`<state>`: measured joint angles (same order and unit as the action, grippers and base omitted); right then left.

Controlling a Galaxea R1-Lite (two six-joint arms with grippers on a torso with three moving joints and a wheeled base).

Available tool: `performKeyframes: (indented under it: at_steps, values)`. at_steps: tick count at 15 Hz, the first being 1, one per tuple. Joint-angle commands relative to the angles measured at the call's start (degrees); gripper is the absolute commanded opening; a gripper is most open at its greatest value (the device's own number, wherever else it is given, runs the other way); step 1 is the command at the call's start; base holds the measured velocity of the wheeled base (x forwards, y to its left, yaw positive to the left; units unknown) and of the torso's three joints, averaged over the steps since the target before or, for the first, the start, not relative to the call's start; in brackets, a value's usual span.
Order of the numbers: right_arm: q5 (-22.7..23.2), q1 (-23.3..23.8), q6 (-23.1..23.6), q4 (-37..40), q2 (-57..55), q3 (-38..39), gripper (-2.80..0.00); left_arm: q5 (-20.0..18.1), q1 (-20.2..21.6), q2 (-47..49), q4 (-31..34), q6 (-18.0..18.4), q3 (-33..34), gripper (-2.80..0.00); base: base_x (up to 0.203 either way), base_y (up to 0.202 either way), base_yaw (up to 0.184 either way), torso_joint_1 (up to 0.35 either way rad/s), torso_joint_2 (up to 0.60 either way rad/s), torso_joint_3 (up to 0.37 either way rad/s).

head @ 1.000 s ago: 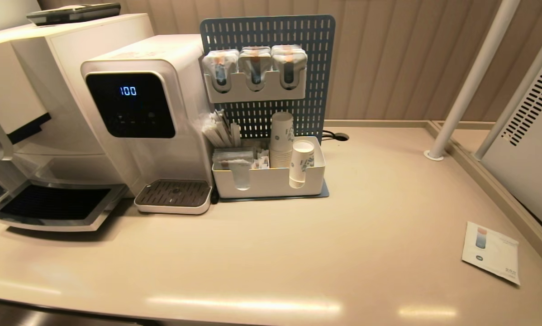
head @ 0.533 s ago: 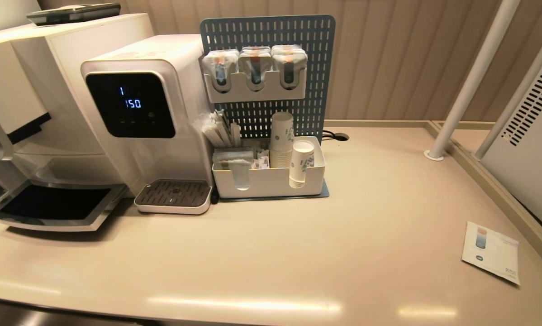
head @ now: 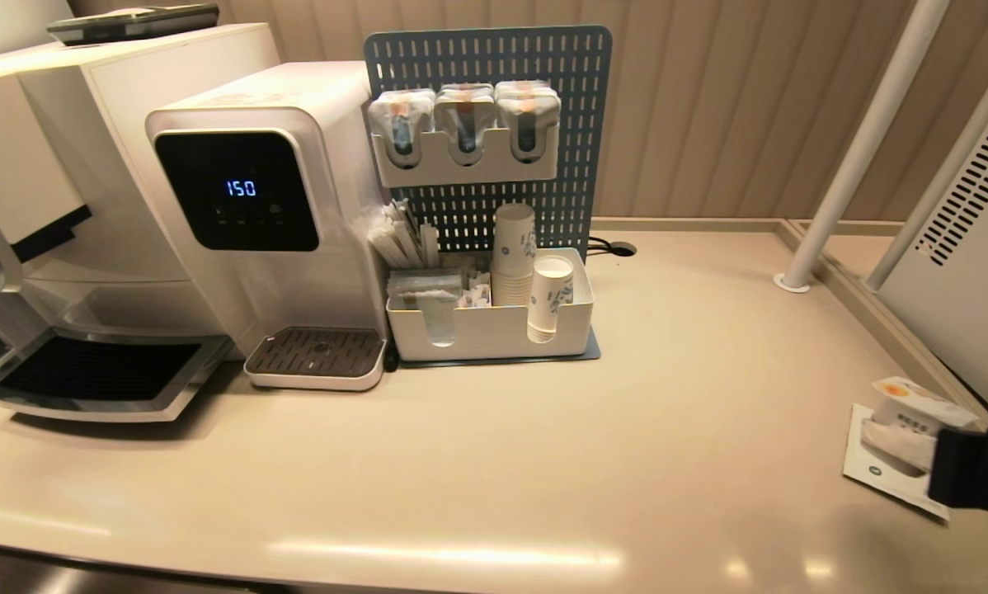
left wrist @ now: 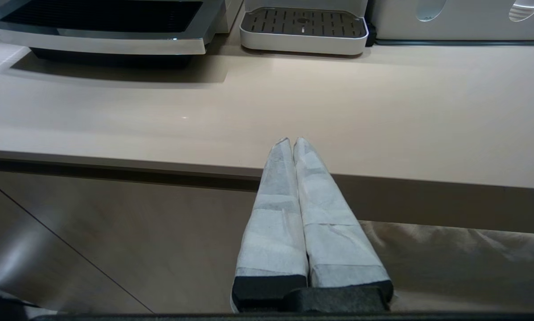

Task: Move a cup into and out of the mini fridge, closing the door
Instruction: Place the yoghurt on the table

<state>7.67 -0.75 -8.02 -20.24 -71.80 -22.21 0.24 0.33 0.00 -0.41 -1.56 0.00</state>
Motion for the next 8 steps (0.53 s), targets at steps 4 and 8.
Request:
performKeyframes:
  at_steps: [4,8]
  values:
    - [-4.47,-2.75,-0.35,-29.62,-38.82,-7.8,-2.8,0.03,0.02,0.09,-0.02,-0.02,0.09,-2.8,0.0,0.0,0.0,0.0,0.0,0.0]
    - [-11.07,-3.53,-1.43,-32.61,-43.14,-17.58,-2.8,0.03,0.02,0.09,-0.02,-0.02,0.09,-2.8,0.0,0.0,0.0,0.0,0.0,0.0]
